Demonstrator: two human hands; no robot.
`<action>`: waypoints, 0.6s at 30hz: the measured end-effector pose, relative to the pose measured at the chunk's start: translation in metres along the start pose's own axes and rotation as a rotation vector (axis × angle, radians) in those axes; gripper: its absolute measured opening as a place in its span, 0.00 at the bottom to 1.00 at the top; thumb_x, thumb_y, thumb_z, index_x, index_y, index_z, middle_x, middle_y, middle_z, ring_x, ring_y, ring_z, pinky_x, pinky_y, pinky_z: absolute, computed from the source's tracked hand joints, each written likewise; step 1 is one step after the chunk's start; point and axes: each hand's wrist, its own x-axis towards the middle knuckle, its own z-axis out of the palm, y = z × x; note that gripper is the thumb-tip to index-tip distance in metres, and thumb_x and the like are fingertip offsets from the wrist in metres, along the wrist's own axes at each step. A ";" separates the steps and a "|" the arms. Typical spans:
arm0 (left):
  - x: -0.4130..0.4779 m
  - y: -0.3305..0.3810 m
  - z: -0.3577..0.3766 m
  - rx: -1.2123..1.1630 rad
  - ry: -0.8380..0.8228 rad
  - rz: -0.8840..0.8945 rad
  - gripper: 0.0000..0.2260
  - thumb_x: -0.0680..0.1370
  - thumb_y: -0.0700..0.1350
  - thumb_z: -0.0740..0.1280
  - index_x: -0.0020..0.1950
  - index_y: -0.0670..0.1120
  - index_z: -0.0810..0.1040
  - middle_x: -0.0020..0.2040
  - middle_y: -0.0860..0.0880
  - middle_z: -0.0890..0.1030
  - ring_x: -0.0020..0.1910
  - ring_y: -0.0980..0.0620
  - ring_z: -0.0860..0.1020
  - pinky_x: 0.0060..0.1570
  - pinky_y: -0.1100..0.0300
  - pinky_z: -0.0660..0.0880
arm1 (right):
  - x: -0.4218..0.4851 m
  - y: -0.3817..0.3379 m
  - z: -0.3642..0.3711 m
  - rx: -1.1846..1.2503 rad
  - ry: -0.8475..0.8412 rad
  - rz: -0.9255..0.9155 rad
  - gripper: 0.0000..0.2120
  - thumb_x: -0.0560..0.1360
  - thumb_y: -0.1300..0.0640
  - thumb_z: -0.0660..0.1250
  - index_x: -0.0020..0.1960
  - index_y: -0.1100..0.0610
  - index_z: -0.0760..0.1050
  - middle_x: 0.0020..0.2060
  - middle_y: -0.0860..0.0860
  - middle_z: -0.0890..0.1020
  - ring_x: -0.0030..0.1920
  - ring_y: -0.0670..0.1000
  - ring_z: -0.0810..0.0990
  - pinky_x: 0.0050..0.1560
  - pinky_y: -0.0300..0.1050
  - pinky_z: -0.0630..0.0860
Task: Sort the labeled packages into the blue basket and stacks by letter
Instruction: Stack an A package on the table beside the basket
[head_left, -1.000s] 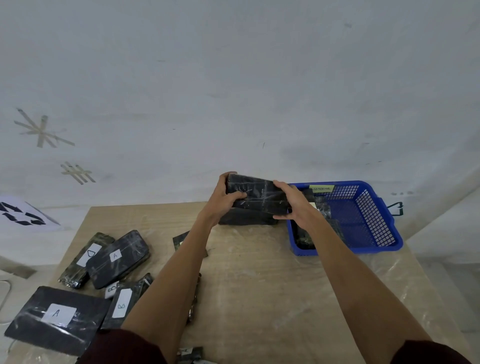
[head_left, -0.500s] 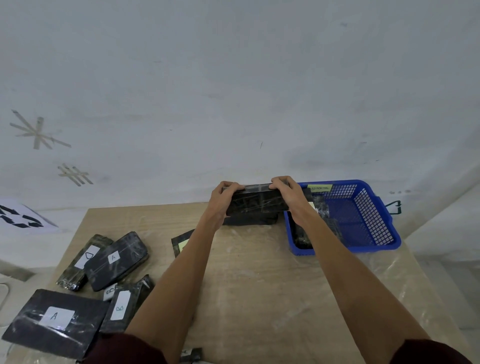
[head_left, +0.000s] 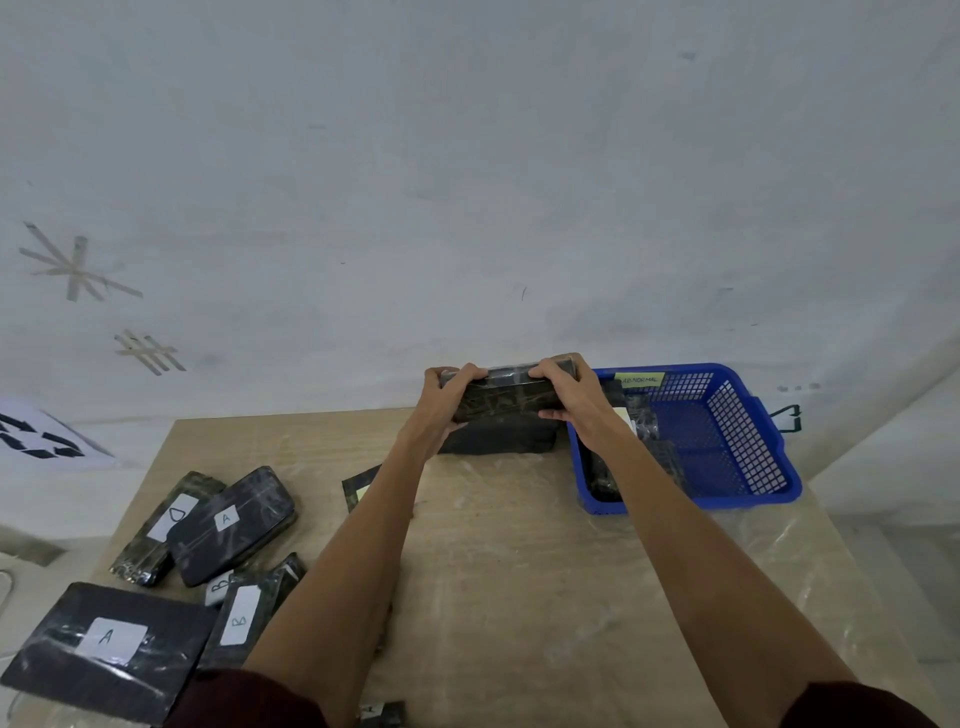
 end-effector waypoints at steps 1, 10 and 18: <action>0.000 0.001 0.000 0.017 0.004 -0.022 0.25 0.77 0.52 0.72 0.66 0.44 0.65 0.57 0.45 0.75 0.55 0.50 0.77 0.50 0.53 0.78 | 0.001 0.000 0.001 0.001 -0.001 -0.013 0.16 0.74 0.54 0.73 0.58 0.53 0.72 0.59 0.56 0.78 0.60 0.56 0.78 0.50 0.51 0.83; 0.001 0.004 0.000 0.052 -0.012 0.017 0.22 0.77 0.51 0.73 0.65 0.43 0.71 0.56 0.46 0.78 0.52 0.53 0.79 0.46 0.60 0.78 | 0.001 0.006 0.001 0.031 0.044 -0.064 0.16 0.75 0.56 0.74 0.58 0.55 0.72 0.58 0.57 0.78 0.59 0.57 0.80 0.50 0.53 0.84; 0.000 0.005 0.008 0.049 0.010 0.051 0.21 0.77 0.48 0.73 0.65 0.41 0.72 0.55 0.45 0.79 0.49 0.53 0.80 0.42 0.61 0.79 | 0.000 0.008 -0.003 0.036 0.091 -0.098 0.18 0.74 0.56 0.74 0.60 0.57 0.72 0.57 0.57 0.79 0.58 0.56 0.81 0.47 0.50 0.84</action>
